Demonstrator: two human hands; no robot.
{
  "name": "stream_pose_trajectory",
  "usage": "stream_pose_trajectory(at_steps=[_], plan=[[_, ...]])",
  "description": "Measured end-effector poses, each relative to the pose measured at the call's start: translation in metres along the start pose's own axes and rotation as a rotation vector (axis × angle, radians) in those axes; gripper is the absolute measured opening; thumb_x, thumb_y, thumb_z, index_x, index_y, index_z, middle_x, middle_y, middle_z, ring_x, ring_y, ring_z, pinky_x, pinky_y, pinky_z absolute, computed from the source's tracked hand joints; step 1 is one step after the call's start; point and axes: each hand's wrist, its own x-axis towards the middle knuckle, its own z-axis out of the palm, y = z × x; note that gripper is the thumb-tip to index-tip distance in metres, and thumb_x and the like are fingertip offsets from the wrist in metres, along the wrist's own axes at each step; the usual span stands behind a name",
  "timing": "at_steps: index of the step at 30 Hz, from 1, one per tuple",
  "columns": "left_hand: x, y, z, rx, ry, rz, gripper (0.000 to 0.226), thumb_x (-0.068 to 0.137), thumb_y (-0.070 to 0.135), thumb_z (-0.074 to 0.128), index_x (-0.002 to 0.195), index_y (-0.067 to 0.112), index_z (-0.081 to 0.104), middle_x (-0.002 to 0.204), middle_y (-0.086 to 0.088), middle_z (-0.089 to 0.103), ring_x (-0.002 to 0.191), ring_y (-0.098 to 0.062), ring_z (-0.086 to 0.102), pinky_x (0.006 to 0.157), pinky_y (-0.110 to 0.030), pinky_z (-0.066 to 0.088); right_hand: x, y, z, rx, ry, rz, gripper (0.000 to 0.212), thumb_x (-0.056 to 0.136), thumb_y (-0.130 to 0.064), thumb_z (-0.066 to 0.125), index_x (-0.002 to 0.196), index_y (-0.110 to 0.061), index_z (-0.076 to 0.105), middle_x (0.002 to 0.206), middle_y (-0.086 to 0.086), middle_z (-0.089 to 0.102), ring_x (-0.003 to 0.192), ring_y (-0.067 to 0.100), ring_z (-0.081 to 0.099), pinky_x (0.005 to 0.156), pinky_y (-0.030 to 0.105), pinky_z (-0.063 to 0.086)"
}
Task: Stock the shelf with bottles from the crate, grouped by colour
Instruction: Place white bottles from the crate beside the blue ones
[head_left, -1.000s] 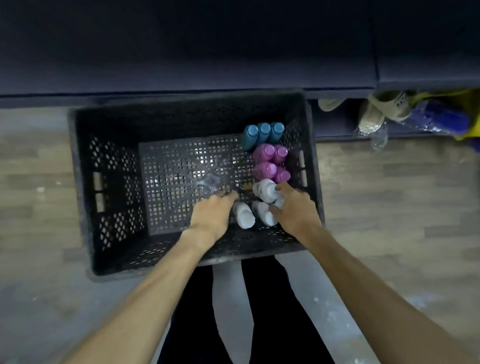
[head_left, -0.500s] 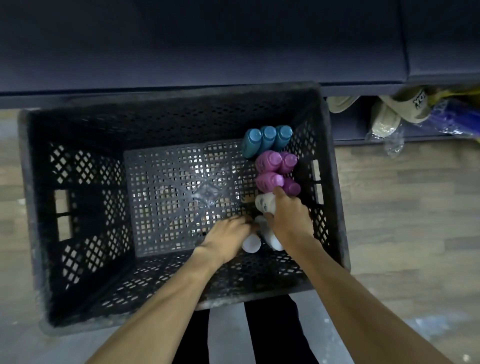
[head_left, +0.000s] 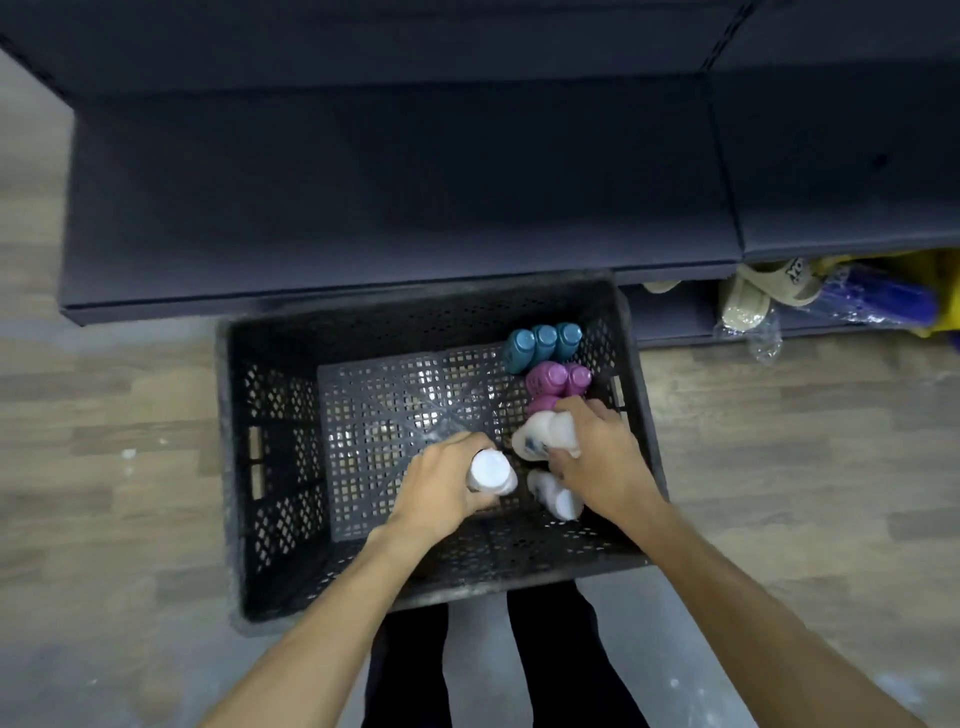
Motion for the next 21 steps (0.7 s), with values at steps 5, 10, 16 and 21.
stream_pose_trajectory(at_steps=[5, 10, 16, 21], plan=[[-0.02, 0.043, -0.09, 0.034, 0.154, 0.074, 0.039, 0.068, 0.047, 0.08, 0.097, 0.03, 0.059, 0.093, 0.012, 0.061, 0.084, -0.015, 0.06, 0.072, -0.036, 0.049, -0.028, -0.053, -0.078, 0.108, 0.062, -0.159, 0.053, 0.086, -0.024, 0.072, 0.132, -0.023, 0.045, 0.11, -0.007, 0.051, 0.098, 0.012, 0.047, 0.081, 0.026, 0.039], [-0.039, 0.092, -0.185, 0.077, 0.235, 0.117, 0.04, 0.066, 0.047, 0.08, 0.096, 0.034, 0.056, 0.089, 0.011, 0.054, 0.083, -0.015, 0.057, 0.071, -0.038, 0.05, -0.044, -0.118, -0.155, 0.053, 0.126, -0.376, 0.054, 0.09, -0.027, 0.066, 0.137, -0.02, 0.041, 0.121, 0.003, 0.055, 0.109, 0.022, 0.05, 0.093, 0.035, 0.041], [-0.068, 0.139, -0.291, 0.112, 0.32, 0.194, 0.042, 0.071, 0.051, 0.075, 0.102, 0.031, 0.055, 0.095, 0.013, 0.054, 0.089, -0.012, 0.055, 0.071, -0.035, 0.045, -0.068, -0.188, -0.238, 0.075, 0.224, -0.534, 0.05, 0.095, -0.029, 0.061, 0.137, -0.025, 0.034, 0.121, 0.001, 0.053, 0.107, 0.02, 0.048, 0.092, 0.033, 0.041], [-0.104, 0.191, -0.376, 0.155, 0.382, 0.287, 0.045, 0.072, 0.051, 0.076, 0.105, 0.029, 0.055, 0.097, 0.015, 0.056, 0.092, -0.013, 0.055, 0.076, -0.035, 0.044, -0.096, -0.241, -0.309, 0.066, 0.328, -0.669, 0.045, 0.098, -0.034, 0.057, 0.137, -0.031, 0.035, 0.118, -0.003, 0.055, 0.108, 0.017, 0.051, 0.092, 0.031, 0.043]])
